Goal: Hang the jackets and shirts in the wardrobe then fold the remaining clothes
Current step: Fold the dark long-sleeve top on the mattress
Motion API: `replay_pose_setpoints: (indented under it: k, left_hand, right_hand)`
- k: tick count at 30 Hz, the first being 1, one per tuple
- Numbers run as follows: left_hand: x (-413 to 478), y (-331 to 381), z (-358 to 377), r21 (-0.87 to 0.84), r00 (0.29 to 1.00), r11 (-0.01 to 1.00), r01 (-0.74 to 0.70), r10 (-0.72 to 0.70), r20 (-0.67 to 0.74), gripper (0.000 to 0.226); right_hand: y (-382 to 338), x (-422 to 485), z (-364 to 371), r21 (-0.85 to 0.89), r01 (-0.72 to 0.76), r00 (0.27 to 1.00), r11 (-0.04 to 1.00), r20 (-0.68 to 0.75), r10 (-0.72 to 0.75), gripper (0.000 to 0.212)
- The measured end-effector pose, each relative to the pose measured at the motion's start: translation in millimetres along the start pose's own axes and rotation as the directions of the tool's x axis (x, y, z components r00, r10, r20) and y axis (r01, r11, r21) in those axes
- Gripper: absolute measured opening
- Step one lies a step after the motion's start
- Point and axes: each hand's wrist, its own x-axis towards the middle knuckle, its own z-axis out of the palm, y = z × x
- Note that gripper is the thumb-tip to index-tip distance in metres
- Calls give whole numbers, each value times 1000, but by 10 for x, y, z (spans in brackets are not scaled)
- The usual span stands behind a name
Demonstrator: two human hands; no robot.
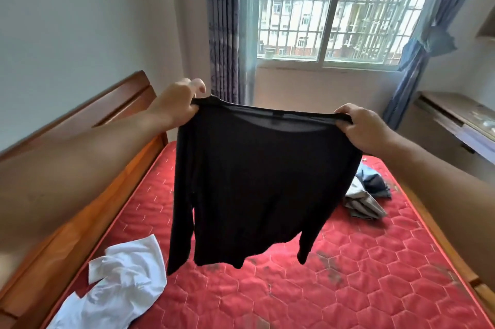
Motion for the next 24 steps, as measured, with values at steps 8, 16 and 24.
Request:
replay_pose_setpoints:
  k: [8,16,24]
  left_hand:
    - [-243,-20,340,-260,980,945,199,-198,31,19]
    - [-340,42,664,-306,983,936,174,-147,109,17]
    - [-128,-106,1262,-185,935,979,88,-17,355,8]
  right_hand:
    - [57,-554,339,-161,-212,960,964,-221,174,39]
    - [329,-691,509,167,-382,924,909,100,370,58]
    - [973,-351,514,254,-508,831,823,396,391,33]
